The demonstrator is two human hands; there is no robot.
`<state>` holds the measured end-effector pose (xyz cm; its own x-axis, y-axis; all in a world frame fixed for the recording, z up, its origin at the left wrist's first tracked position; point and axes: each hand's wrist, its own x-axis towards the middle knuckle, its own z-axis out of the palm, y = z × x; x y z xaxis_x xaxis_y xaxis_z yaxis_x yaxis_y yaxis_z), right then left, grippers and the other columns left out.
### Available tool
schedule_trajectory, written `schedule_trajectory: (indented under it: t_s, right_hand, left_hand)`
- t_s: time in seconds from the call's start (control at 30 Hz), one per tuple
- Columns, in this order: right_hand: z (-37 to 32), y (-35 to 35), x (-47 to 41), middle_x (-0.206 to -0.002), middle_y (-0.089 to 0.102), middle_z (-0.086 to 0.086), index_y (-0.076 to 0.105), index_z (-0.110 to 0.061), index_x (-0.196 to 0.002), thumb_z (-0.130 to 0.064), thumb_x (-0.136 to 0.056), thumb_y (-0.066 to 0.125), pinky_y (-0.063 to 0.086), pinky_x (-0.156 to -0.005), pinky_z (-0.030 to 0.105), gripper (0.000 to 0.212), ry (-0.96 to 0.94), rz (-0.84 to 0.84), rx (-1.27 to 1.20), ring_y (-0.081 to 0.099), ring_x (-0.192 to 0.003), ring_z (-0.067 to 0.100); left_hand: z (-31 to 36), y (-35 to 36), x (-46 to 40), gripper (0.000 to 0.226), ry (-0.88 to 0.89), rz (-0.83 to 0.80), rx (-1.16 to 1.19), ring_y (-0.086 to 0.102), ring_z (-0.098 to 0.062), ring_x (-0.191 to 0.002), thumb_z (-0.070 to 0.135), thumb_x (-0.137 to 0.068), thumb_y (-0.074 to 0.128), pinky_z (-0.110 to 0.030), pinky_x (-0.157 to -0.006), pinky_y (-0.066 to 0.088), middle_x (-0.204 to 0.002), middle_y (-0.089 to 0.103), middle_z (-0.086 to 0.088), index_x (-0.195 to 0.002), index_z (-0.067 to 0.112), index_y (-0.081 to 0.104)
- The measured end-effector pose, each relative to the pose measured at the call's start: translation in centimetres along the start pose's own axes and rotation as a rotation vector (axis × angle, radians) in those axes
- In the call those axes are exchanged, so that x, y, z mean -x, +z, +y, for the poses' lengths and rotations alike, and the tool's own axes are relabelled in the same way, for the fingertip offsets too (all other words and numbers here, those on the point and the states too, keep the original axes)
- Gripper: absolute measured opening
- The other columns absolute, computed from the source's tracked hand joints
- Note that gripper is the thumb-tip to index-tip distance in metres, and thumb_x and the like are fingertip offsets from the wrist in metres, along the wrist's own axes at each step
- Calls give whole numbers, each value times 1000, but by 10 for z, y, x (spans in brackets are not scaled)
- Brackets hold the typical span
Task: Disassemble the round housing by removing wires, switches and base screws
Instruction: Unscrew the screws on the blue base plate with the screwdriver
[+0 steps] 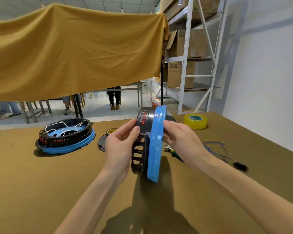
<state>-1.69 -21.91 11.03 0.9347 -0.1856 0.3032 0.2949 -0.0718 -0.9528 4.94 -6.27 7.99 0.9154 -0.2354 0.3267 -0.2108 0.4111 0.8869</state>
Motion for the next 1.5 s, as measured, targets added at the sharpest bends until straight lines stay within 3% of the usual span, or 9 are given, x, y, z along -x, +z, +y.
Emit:
schedule_trajectory:
  t_s: [0.13, 0.23, 0.33, 0.47, 0.67, 0.97, 1.17, 1.37, 1.5]
  right_hand:
    - [10, -24, 23, -126, 71, 12, 60, -6, -134, -23, -108, 42, 54, -100, 37, 36, 181, -9, -510, 68, -119, 22]
    - [25, -43, 44, -123, 71, 15, 68, -3, -126, -20, -105, 49, 59, -87, 37, 34, 246, 59, -703, 71, -110, 24]
    - [39, -63, 61, -123, 71, 18, 70, -2, -125, -19, -100, 55, 58, -90, 42, 34, 309, 153, -778, 72, -107, 28]
    - [50, -86, 79, -125, 70, 21, 60, -1, -133, -17, -99, 55, 52, -99, 47, 38, 437, 222, -876, 71, -111, 33]
    - [67, -93, 92, -125, 69, 22, 55, -1, -137, -13, -96, 58, 53, -97, 48, 43, 485, 256, -906, 70, -113, 35]
    - [73, -98, 87, -118, 69, 30, 64, 12, -121, 14, -83, 51, 64, -77, 42, 39, 498, 299, -957, 74, -103, 37]
    - [74, -107, 70, -101, 74, 29, 71, 13, -105, 17, -90, 57, 63, -67, 29, 21, 493, 342, -690, 77, -92, 33]
    - [75, -131, 18, -84, 76, 21, 62, 7, -108, -2, -101, 56, 63, -64, 29, 12, 281, 449, 203, 77, -72, 26]
    - [97, -139, -10, -86, 75, 11, 75, -3, -96, -6, -91, 70, 54, -61, 24, 8, 227, 333, 800, 68, -72, 15]
  left_hand:
    - [-5, 26, 9, 37, 187, -57, -257, 72, -5, -106, 5, -95, 67, -23, -87, 59, -112, 77, 14, -130, 18, 69]
    - [-19, 42, 21, 38, 258, -123, -427, 70, -1, -108, 6, -95, 69, -27, -93, 59, -114, 77, 14, -131, 19, 68]
    - [-30, 59, 31, 38, 331, -234, -610, 67, 4, -111, 9, -96, 68, -28, -100, 56, -119, 73, 16, -133, 20, 68]
    - [-41, 76, 40, 39, 411, -361, -764, 56, 21, -111, 9, -98, 65, -3, -98, 42, -118, 61, 34, -134, 23, 66]
    - [-53, 84, 46, 39, 472, -423, -900, 49, 17, -115, 11, -99, 63, 6, -97, 31, -127, 65, 18, -137, 22, 64]
    - [-37, 78, 26, 36, 370, -328, -748, 64, 11, -107, 10, -97, 66, -16, -94, 54, -107, 64, 34, -131, 21, 69]
    - [-17, 62, 13, 31, 253, -134, -552, 71, 4, -95, 9, -97, 67, -18, -73, 60, -100, 75, 19, -126, 18, 71]
    - [15, 18, 3, 25, -114, 163, -9, 77, -12, -89, 13, -97, 64, -26, -61, 61, -101, 80, 3, -116, 24, 75]
    - [20, -13, -5, 21, -233, 235, 225, 78, -14, -91, 12, -99, 61, -27, -63, 62, -101, 80, -6, -115, 17, 72]
